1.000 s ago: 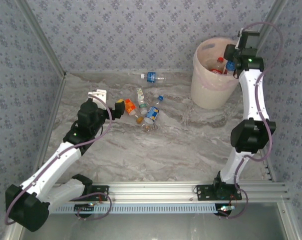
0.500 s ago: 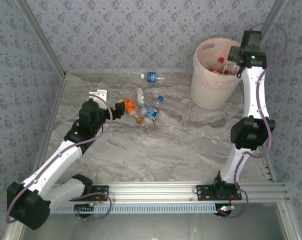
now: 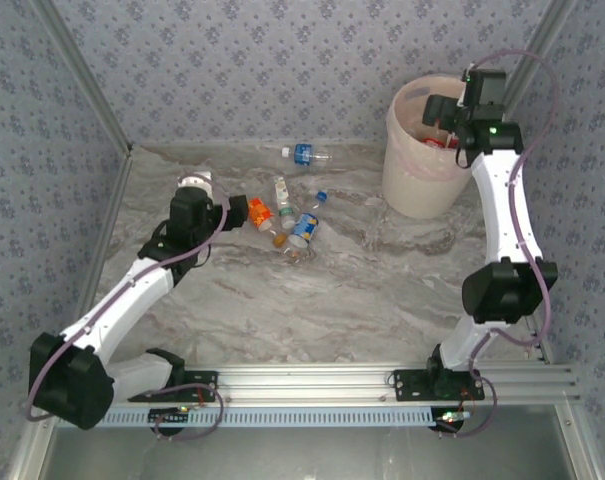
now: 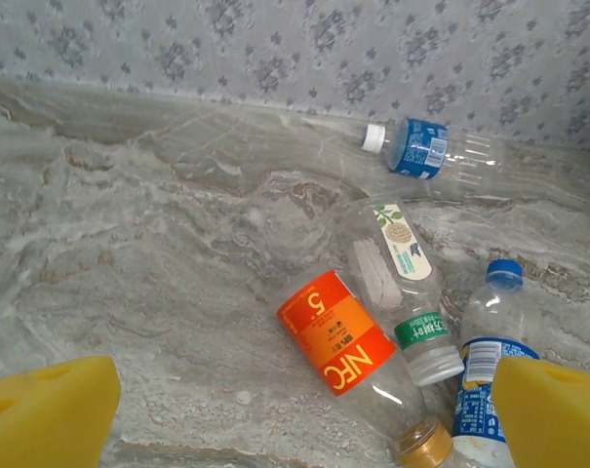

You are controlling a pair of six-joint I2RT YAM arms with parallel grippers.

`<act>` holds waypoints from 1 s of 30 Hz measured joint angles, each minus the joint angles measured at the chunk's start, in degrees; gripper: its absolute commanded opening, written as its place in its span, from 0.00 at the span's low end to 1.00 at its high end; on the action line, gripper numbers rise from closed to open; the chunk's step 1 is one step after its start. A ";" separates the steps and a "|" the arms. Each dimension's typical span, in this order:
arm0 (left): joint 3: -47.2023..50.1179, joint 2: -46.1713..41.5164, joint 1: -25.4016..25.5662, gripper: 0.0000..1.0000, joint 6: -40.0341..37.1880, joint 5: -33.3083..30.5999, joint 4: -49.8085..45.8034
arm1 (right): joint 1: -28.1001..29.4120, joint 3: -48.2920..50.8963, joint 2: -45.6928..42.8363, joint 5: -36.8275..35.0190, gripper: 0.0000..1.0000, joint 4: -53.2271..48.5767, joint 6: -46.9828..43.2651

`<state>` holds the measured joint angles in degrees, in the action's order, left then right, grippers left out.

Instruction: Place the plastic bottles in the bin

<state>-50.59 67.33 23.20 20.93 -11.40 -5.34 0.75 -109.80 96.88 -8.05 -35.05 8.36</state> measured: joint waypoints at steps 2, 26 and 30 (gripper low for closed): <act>-1.90 2.21 -0.33 0.98 1.99 0.17 -1.27 | 2.12 5.38 -3.89 1.14 1.00 4.00 0.74; -9.86 21.77 -0.70 0.98 24.70 3.21 -13.40 | 25.53 40.87 -4.13 1.84 1.00 31.63 29.81; -9.92 21.77 -0.70 0.98 25.24 3.17 -14.34 | 27.80 40.33 1.57 1.86 0.99 31.91 34.62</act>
<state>-60.51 89.10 22.50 46.17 -8.23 -19.68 28.56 -69.47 98.45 -6.20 -3.14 42.98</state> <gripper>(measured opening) 0.979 0.999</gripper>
